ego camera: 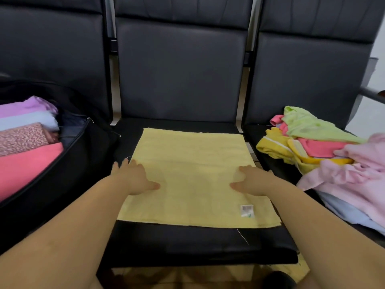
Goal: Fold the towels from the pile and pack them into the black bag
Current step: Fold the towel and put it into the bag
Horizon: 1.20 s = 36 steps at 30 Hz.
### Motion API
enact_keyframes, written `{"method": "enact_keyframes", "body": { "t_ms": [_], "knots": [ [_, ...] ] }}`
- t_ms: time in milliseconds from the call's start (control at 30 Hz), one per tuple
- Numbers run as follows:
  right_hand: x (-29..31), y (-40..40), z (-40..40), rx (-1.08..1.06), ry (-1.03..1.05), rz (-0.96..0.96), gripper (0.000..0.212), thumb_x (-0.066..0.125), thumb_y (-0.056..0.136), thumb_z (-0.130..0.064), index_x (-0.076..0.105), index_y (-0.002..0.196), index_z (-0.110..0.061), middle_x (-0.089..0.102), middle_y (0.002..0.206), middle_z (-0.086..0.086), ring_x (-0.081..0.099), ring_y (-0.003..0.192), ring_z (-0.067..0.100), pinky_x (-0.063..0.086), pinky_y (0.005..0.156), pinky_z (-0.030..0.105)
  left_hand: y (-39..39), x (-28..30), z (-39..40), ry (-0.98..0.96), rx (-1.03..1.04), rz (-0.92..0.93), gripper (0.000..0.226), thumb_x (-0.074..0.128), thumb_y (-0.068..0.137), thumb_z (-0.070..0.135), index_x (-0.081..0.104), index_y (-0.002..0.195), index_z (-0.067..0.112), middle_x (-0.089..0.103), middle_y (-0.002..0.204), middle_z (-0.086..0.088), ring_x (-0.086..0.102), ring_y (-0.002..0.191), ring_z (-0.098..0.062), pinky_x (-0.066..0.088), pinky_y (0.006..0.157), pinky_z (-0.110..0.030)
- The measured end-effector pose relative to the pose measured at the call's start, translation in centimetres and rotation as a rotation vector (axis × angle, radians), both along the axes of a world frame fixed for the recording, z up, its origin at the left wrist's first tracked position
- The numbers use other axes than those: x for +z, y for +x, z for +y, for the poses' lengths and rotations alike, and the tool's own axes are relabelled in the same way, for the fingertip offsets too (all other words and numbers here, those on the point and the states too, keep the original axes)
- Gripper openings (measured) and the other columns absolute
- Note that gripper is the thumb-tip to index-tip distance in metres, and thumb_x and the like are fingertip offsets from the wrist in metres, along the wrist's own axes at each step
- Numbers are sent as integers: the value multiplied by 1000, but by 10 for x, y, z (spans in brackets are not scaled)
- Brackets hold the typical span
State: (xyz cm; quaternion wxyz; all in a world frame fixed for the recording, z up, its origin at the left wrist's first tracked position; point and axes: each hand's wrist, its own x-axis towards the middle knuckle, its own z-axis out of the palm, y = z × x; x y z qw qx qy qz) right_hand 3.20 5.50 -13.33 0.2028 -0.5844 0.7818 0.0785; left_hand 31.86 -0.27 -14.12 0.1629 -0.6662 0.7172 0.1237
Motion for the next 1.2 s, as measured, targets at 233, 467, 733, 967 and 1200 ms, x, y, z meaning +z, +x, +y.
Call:
{"method": "enact_keyframes", "body": {
  "t_ms": [233,467,733,967,1200],
  "knots": [
    [21,-25,27,-133,-174,-155,70,71,82,-38,41,141,-13,50,138,4,50,122,22,42,96,28,38,18,1,-113,158,39,68,73,74,48,52,129,14,54,125,-8,52,113,-28,45,95,-39],
    [20,-34,55,-369,87,-228,40,72,84,-29,60,110,-1,65,87,7,61,76,18,50,66,28,57,16,23,124,280,176,39,72,84,33,54,100,3,60,81,-8,59,62,-18,49,60,-26],
    [4,-29,74,-431,4,-280,24,71,86,-24,60,88,-2,61,82,10,57,69,16,48,55,25,68,16,49,140,257,305,31,65,88,37,57,77,9,61,76,-2,52,53,-12,34,41,-19],
    [10,-29,84,-581,-64,-660,19,66,88,-9,58,102,1,62,89,14,58,70,18,50,59,29,67,6,55,99,404,618,20,62,90,20,61,86,1,64,76,-8,56,54,-16,35,42,-18],
    [17,-26,87,-611,-62,-828,15,69,85,-3,55,90,-5,60,89,13,56,77,20,50,66,30,61,0,55,15,493,847,23,58,90,2,49,110,7,63,79,-13,63,59,-18,45,43,-24]
  ]
}}
